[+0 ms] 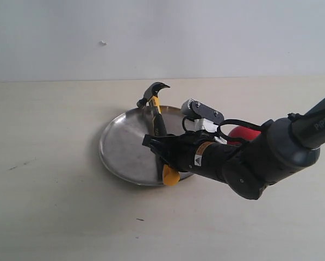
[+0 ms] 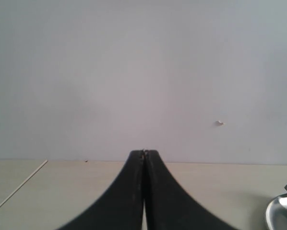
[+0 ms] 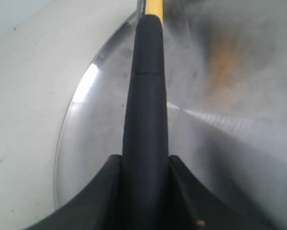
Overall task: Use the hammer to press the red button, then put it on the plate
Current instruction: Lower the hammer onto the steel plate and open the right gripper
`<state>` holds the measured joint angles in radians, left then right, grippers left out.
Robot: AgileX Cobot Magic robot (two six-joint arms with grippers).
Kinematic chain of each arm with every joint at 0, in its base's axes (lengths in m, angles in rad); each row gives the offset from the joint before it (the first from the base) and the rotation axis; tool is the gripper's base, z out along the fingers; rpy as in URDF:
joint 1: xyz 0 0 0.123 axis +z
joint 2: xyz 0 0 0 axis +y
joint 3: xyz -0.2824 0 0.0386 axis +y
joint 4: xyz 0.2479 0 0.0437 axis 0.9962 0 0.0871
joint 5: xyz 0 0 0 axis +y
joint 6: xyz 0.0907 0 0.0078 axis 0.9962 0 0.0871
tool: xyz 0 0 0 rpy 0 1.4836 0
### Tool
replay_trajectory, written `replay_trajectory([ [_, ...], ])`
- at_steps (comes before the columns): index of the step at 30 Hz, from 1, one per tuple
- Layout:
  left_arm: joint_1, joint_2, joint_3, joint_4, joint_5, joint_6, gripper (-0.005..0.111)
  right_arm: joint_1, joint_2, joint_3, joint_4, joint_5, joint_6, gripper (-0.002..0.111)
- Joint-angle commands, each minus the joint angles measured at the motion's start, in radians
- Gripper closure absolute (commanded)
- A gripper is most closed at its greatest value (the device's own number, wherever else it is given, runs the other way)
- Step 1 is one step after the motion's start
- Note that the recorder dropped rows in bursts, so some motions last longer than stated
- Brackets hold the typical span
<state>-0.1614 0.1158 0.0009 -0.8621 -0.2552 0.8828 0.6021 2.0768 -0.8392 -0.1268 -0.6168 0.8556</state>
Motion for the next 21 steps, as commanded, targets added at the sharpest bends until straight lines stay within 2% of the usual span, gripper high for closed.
replay_trajectory([
  [1, 0.003, -0.004, -0.001, 0.001, -0.002, -0.001, 0.107, 0.002, -0.014, -0.017, -0.005, -0.086, -0.016, 0.108],
  [12, 0.003, -0.004, -0.001, 0.001, -0.002, -0.001, 0.107, 0.002, -0.014, -0.017, -0.047, -0.067, -0.021, 0.106],
  [19, 0.003, -0.004, -0.001, 0.001, -0.002, -0.001, 0.107, 0.002, -0.014, -0.017, -0.06, -0.043, -0.013, 0.068],
  [21, 0.003, -0.004, -0.001, 0.001, -0.002, -0.001, 0.107, 0.002, -0.016, -0.017, -0.045, -0.017, -0.015, 0.063],
])
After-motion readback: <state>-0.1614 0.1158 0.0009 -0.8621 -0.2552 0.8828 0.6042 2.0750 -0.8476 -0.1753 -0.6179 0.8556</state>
